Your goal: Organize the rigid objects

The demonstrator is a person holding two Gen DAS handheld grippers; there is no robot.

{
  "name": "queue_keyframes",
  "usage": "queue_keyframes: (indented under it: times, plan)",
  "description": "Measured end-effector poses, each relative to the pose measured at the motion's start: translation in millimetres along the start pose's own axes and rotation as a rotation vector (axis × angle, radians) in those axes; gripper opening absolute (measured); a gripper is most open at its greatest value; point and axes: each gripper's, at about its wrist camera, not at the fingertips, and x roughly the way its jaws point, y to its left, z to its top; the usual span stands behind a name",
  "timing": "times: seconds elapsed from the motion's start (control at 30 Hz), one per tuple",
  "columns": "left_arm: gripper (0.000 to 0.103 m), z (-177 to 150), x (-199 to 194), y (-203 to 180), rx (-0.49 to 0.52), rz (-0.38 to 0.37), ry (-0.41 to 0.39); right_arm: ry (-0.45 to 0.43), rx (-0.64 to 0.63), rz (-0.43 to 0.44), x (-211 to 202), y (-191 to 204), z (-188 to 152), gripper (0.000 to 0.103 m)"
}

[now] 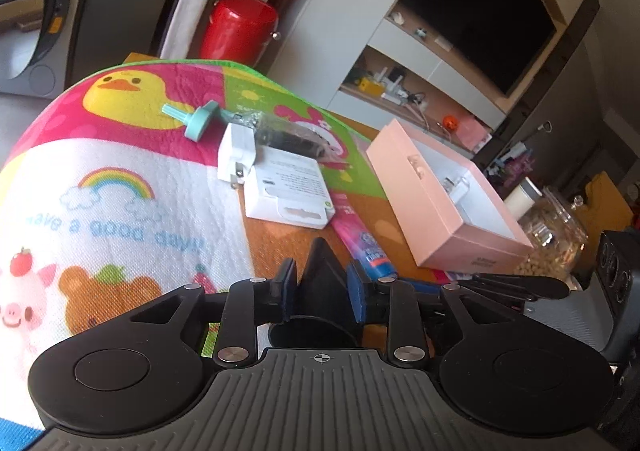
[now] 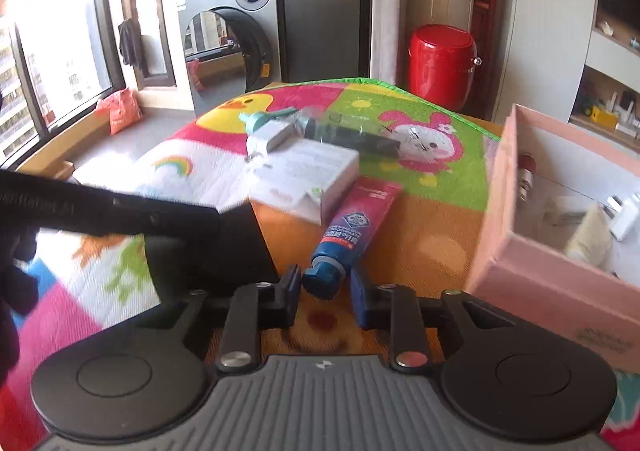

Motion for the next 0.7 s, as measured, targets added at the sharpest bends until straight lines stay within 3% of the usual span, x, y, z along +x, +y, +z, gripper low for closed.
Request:
queue_keyframes:
  times: [0.27,0.37,0.43,0.5,0.6,0.7]
  plan:
    - [0.031,-14,4,-27,0.094,-0.038,0.045,0.011,-0.061,-0.020,-81,-18,-68,0.020]
    - [0.032,-15,7,-36,0.112,-0.027,0.060,0.032,-0.035,0.015,-102,-25,-82,0.021]
    - [0.032,-15,7,-41,0.130,-0.006,0.066,0.009,-0.008,0.013,-111,-30,-87,0.033]
    - [0.032,-16,6,-44,0.144,0.012,0.074,-0.035,0.017,-0.023,-115,-36,-91,0.065]
    - [0.037,-18,6,-50,0.170,0.020,0.097,-0.081,0.091,-0.046,-114,-48,-93,0.067]
    - [0.044,-24,11,-60,0.210,0.019,0.135,-0.081,0.194,-0.014,-103,-61,-96,0.076]
